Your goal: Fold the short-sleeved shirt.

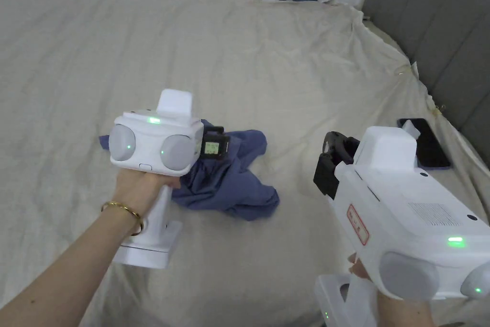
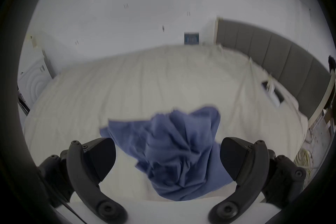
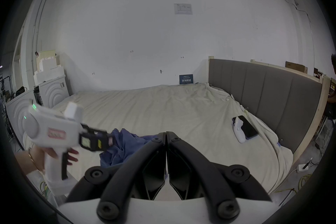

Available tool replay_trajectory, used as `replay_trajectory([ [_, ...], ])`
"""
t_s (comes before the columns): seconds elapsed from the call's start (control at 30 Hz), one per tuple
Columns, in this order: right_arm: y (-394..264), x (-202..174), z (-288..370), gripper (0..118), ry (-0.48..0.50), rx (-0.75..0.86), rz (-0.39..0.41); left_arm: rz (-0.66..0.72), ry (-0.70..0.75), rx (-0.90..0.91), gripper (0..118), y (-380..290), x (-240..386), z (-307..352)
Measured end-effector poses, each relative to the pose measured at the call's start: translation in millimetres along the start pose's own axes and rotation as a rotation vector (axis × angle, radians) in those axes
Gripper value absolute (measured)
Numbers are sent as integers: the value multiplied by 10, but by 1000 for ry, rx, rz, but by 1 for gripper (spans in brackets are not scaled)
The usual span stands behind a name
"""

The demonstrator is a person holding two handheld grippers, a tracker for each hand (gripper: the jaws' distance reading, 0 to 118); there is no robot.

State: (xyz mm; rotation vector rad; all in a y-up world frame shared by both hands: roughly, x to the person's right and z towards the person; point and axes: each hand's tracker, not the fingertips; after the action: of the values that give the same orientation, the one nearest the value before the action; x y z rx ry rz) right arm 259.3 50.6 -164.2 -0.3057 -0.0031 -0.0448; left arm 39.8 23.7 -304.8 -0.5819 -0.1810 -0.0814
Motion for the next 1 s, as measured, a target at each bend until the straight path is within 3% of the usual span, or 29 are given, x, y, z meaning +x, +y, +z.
replay_trajectory([
  [0.2, 154, -181, 63, 0, 41, 67, 25, 89, 42, 367, 118, 141, -273, 824],
  [0.37, 245, -302, 121, 0, 65, 128, 53, 110, 190, 554, 116, -57, -422, 1324],
  [0.43, 248, -339, 142, 0, 58, 151, 66, 82, 246, 573, 103, -173, -467, 1435],
  [0.57, 216, -348, 168, 0, 51, 170, 75, 64, 274, 560, 18, -404, -557, 1491],
  [0.6, 202, -338, 172, 0, 49, 172, 75, 78, 281, 547, 8, -439, -579, 1483],
  [0.73, 143, -327, 213, 0, 34, 177, 77, 137, 278, 511, 0, -570, -648, 1444],
  [1.0, 37, -276, 259, 0, 27, 152, 76, 126, 261, 440, 0, -770, -605, 1357],
])
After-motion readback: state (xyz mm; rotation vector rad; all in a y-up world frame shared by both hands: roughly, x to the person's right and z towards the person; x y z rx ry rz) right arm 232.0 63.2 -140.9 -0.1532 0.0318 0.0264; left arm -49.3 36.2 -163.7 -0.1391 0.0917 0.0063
